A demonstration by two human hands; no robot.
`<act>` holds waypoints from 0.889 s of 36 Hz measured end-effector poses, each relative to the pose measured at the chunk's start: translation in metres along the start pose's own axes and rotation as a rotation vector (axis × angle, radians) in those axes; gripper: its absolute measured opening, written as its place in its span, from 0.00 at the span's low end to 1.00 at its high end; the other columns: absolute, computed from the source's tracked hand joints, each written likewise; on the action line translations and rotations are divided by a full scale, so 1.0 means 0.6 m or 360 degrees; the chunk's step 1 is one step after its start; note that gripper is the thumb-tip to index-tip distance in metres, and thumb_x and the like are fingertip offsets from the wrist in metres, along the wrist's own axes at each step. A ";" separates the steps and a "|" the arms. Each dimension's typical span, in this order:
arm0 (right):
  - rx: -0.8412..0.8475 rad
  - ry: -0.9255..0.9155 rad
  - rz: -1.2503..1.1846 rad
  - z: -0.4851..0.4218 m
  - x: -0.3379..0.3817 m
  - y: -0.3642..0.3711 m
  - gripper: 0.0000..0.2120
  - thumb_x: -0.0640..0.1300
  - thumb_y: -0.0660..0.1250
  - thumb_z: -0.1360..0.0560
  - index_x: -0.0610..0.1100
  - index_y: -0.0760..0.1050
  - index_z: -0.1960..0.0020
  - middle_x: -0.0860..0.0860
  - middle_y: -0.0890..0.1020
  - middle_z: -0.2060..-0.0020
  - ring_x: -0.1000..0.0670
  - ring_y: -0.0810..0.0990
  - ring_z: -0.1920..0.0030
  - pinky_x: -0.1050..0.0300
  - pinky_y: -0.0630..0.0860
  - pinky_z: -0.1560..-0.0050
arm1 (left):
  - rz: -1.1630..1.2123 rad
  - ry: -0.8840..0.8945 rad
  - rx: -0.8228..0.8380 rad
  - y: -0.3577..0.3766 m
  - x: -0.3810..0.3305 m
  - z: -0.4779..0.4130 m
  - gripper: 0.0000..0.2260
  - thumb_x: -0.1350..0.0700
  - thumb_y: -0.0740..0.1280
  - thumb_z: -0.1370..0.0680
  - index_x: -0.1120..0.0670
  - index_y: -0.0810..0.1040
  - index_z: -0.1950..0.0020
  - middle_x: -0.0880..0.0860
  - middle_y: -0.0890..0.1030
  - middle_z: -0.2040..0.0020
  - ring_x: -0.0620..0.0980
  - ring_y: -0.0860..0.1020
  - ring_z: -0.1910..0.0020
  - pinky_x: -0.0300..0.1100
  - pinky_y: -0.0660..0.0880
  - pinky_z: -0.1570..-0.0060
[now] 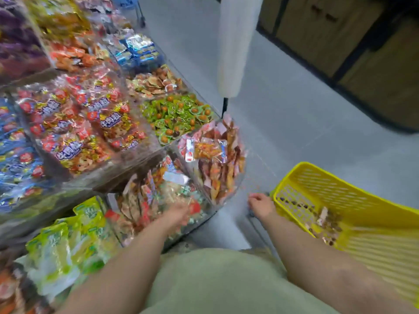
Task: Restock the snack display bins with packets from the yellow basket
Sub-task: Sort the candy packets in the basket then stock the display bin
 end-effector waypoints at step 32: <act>0.0002 0.0952 -0.0534 -0.045 -0.409 -0.377 0.15 0.41 0.56 0.19 0.32 0.73 0.39 0.37 0.79 0.45 0.40 0.78 0.44 0.43 0.72 0.38 | -0.0879 0.0272 -0.0155 0.474 -0.249 -0.150 0.04 0.59 0.64 0.25 0.56 0.79 0.55 0.60 0.82 0.54 0.56 0.79 0.51 0.46 0.72 0.53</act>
Point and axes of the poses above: each hand's wrist, its own z-axis away from the middle knuckle, its own y-axis out of the palm, x = y × z, the point moved 7 cm from there along -z, towards the middle knuckle
